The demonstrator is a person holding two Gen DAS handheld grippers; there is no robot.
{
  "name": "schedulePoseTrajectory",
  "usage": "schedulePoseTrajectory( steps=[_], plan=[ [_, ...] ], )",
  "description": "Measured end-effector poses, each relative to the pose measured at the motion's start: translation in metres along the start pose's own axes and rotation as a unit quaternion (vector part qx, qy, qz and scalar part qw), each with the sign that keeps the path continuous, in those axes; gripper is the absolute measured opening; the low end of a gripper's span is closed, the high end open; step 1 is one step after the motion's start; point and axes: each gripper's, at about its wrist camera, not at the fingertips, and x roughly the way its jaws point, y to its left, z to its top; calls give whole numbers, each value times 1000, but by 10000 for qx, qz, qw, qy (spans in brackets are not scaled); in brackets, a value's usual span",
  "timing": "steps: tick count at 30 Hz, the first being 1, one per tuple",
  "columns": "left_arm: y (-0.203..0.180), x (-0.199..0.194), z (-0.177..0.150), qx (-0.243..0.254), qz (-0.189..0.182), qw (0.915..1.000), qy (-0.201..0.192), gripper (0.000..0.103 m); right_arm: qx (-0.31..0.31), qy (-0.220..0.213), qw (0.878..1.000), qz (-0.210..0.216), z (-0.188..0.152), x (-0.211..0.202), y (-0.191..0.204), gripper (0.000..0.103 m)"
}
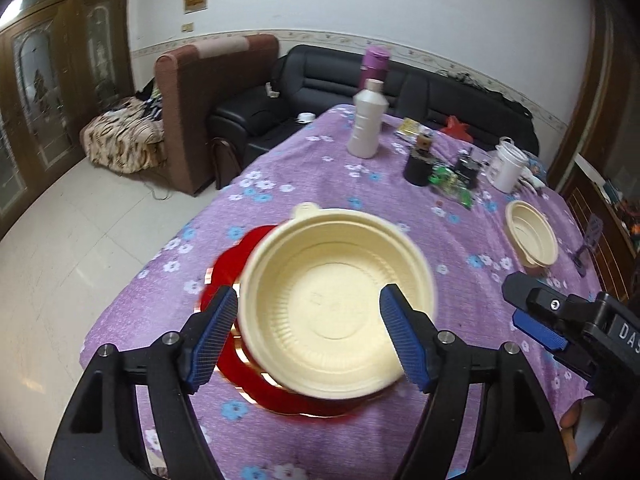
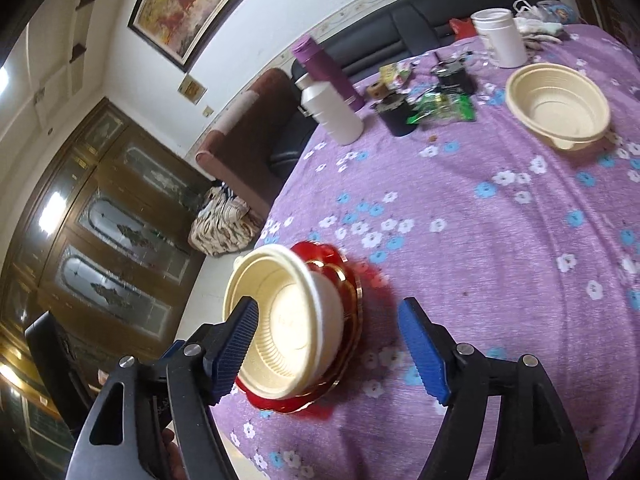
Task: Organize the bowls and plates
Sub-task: 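Move both grippers to the second beige bowl and close on its rim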
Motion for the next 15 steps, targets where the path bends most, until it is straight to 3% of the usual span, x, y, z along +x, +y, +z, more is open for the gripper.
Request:
schedulePoseTrajectory(
  steps=[15],
  plan=[
    [-109,15,-7,938,-647,9927,409,74,775,-358,9943,-635,11,-54,-99,83]
  ],
)
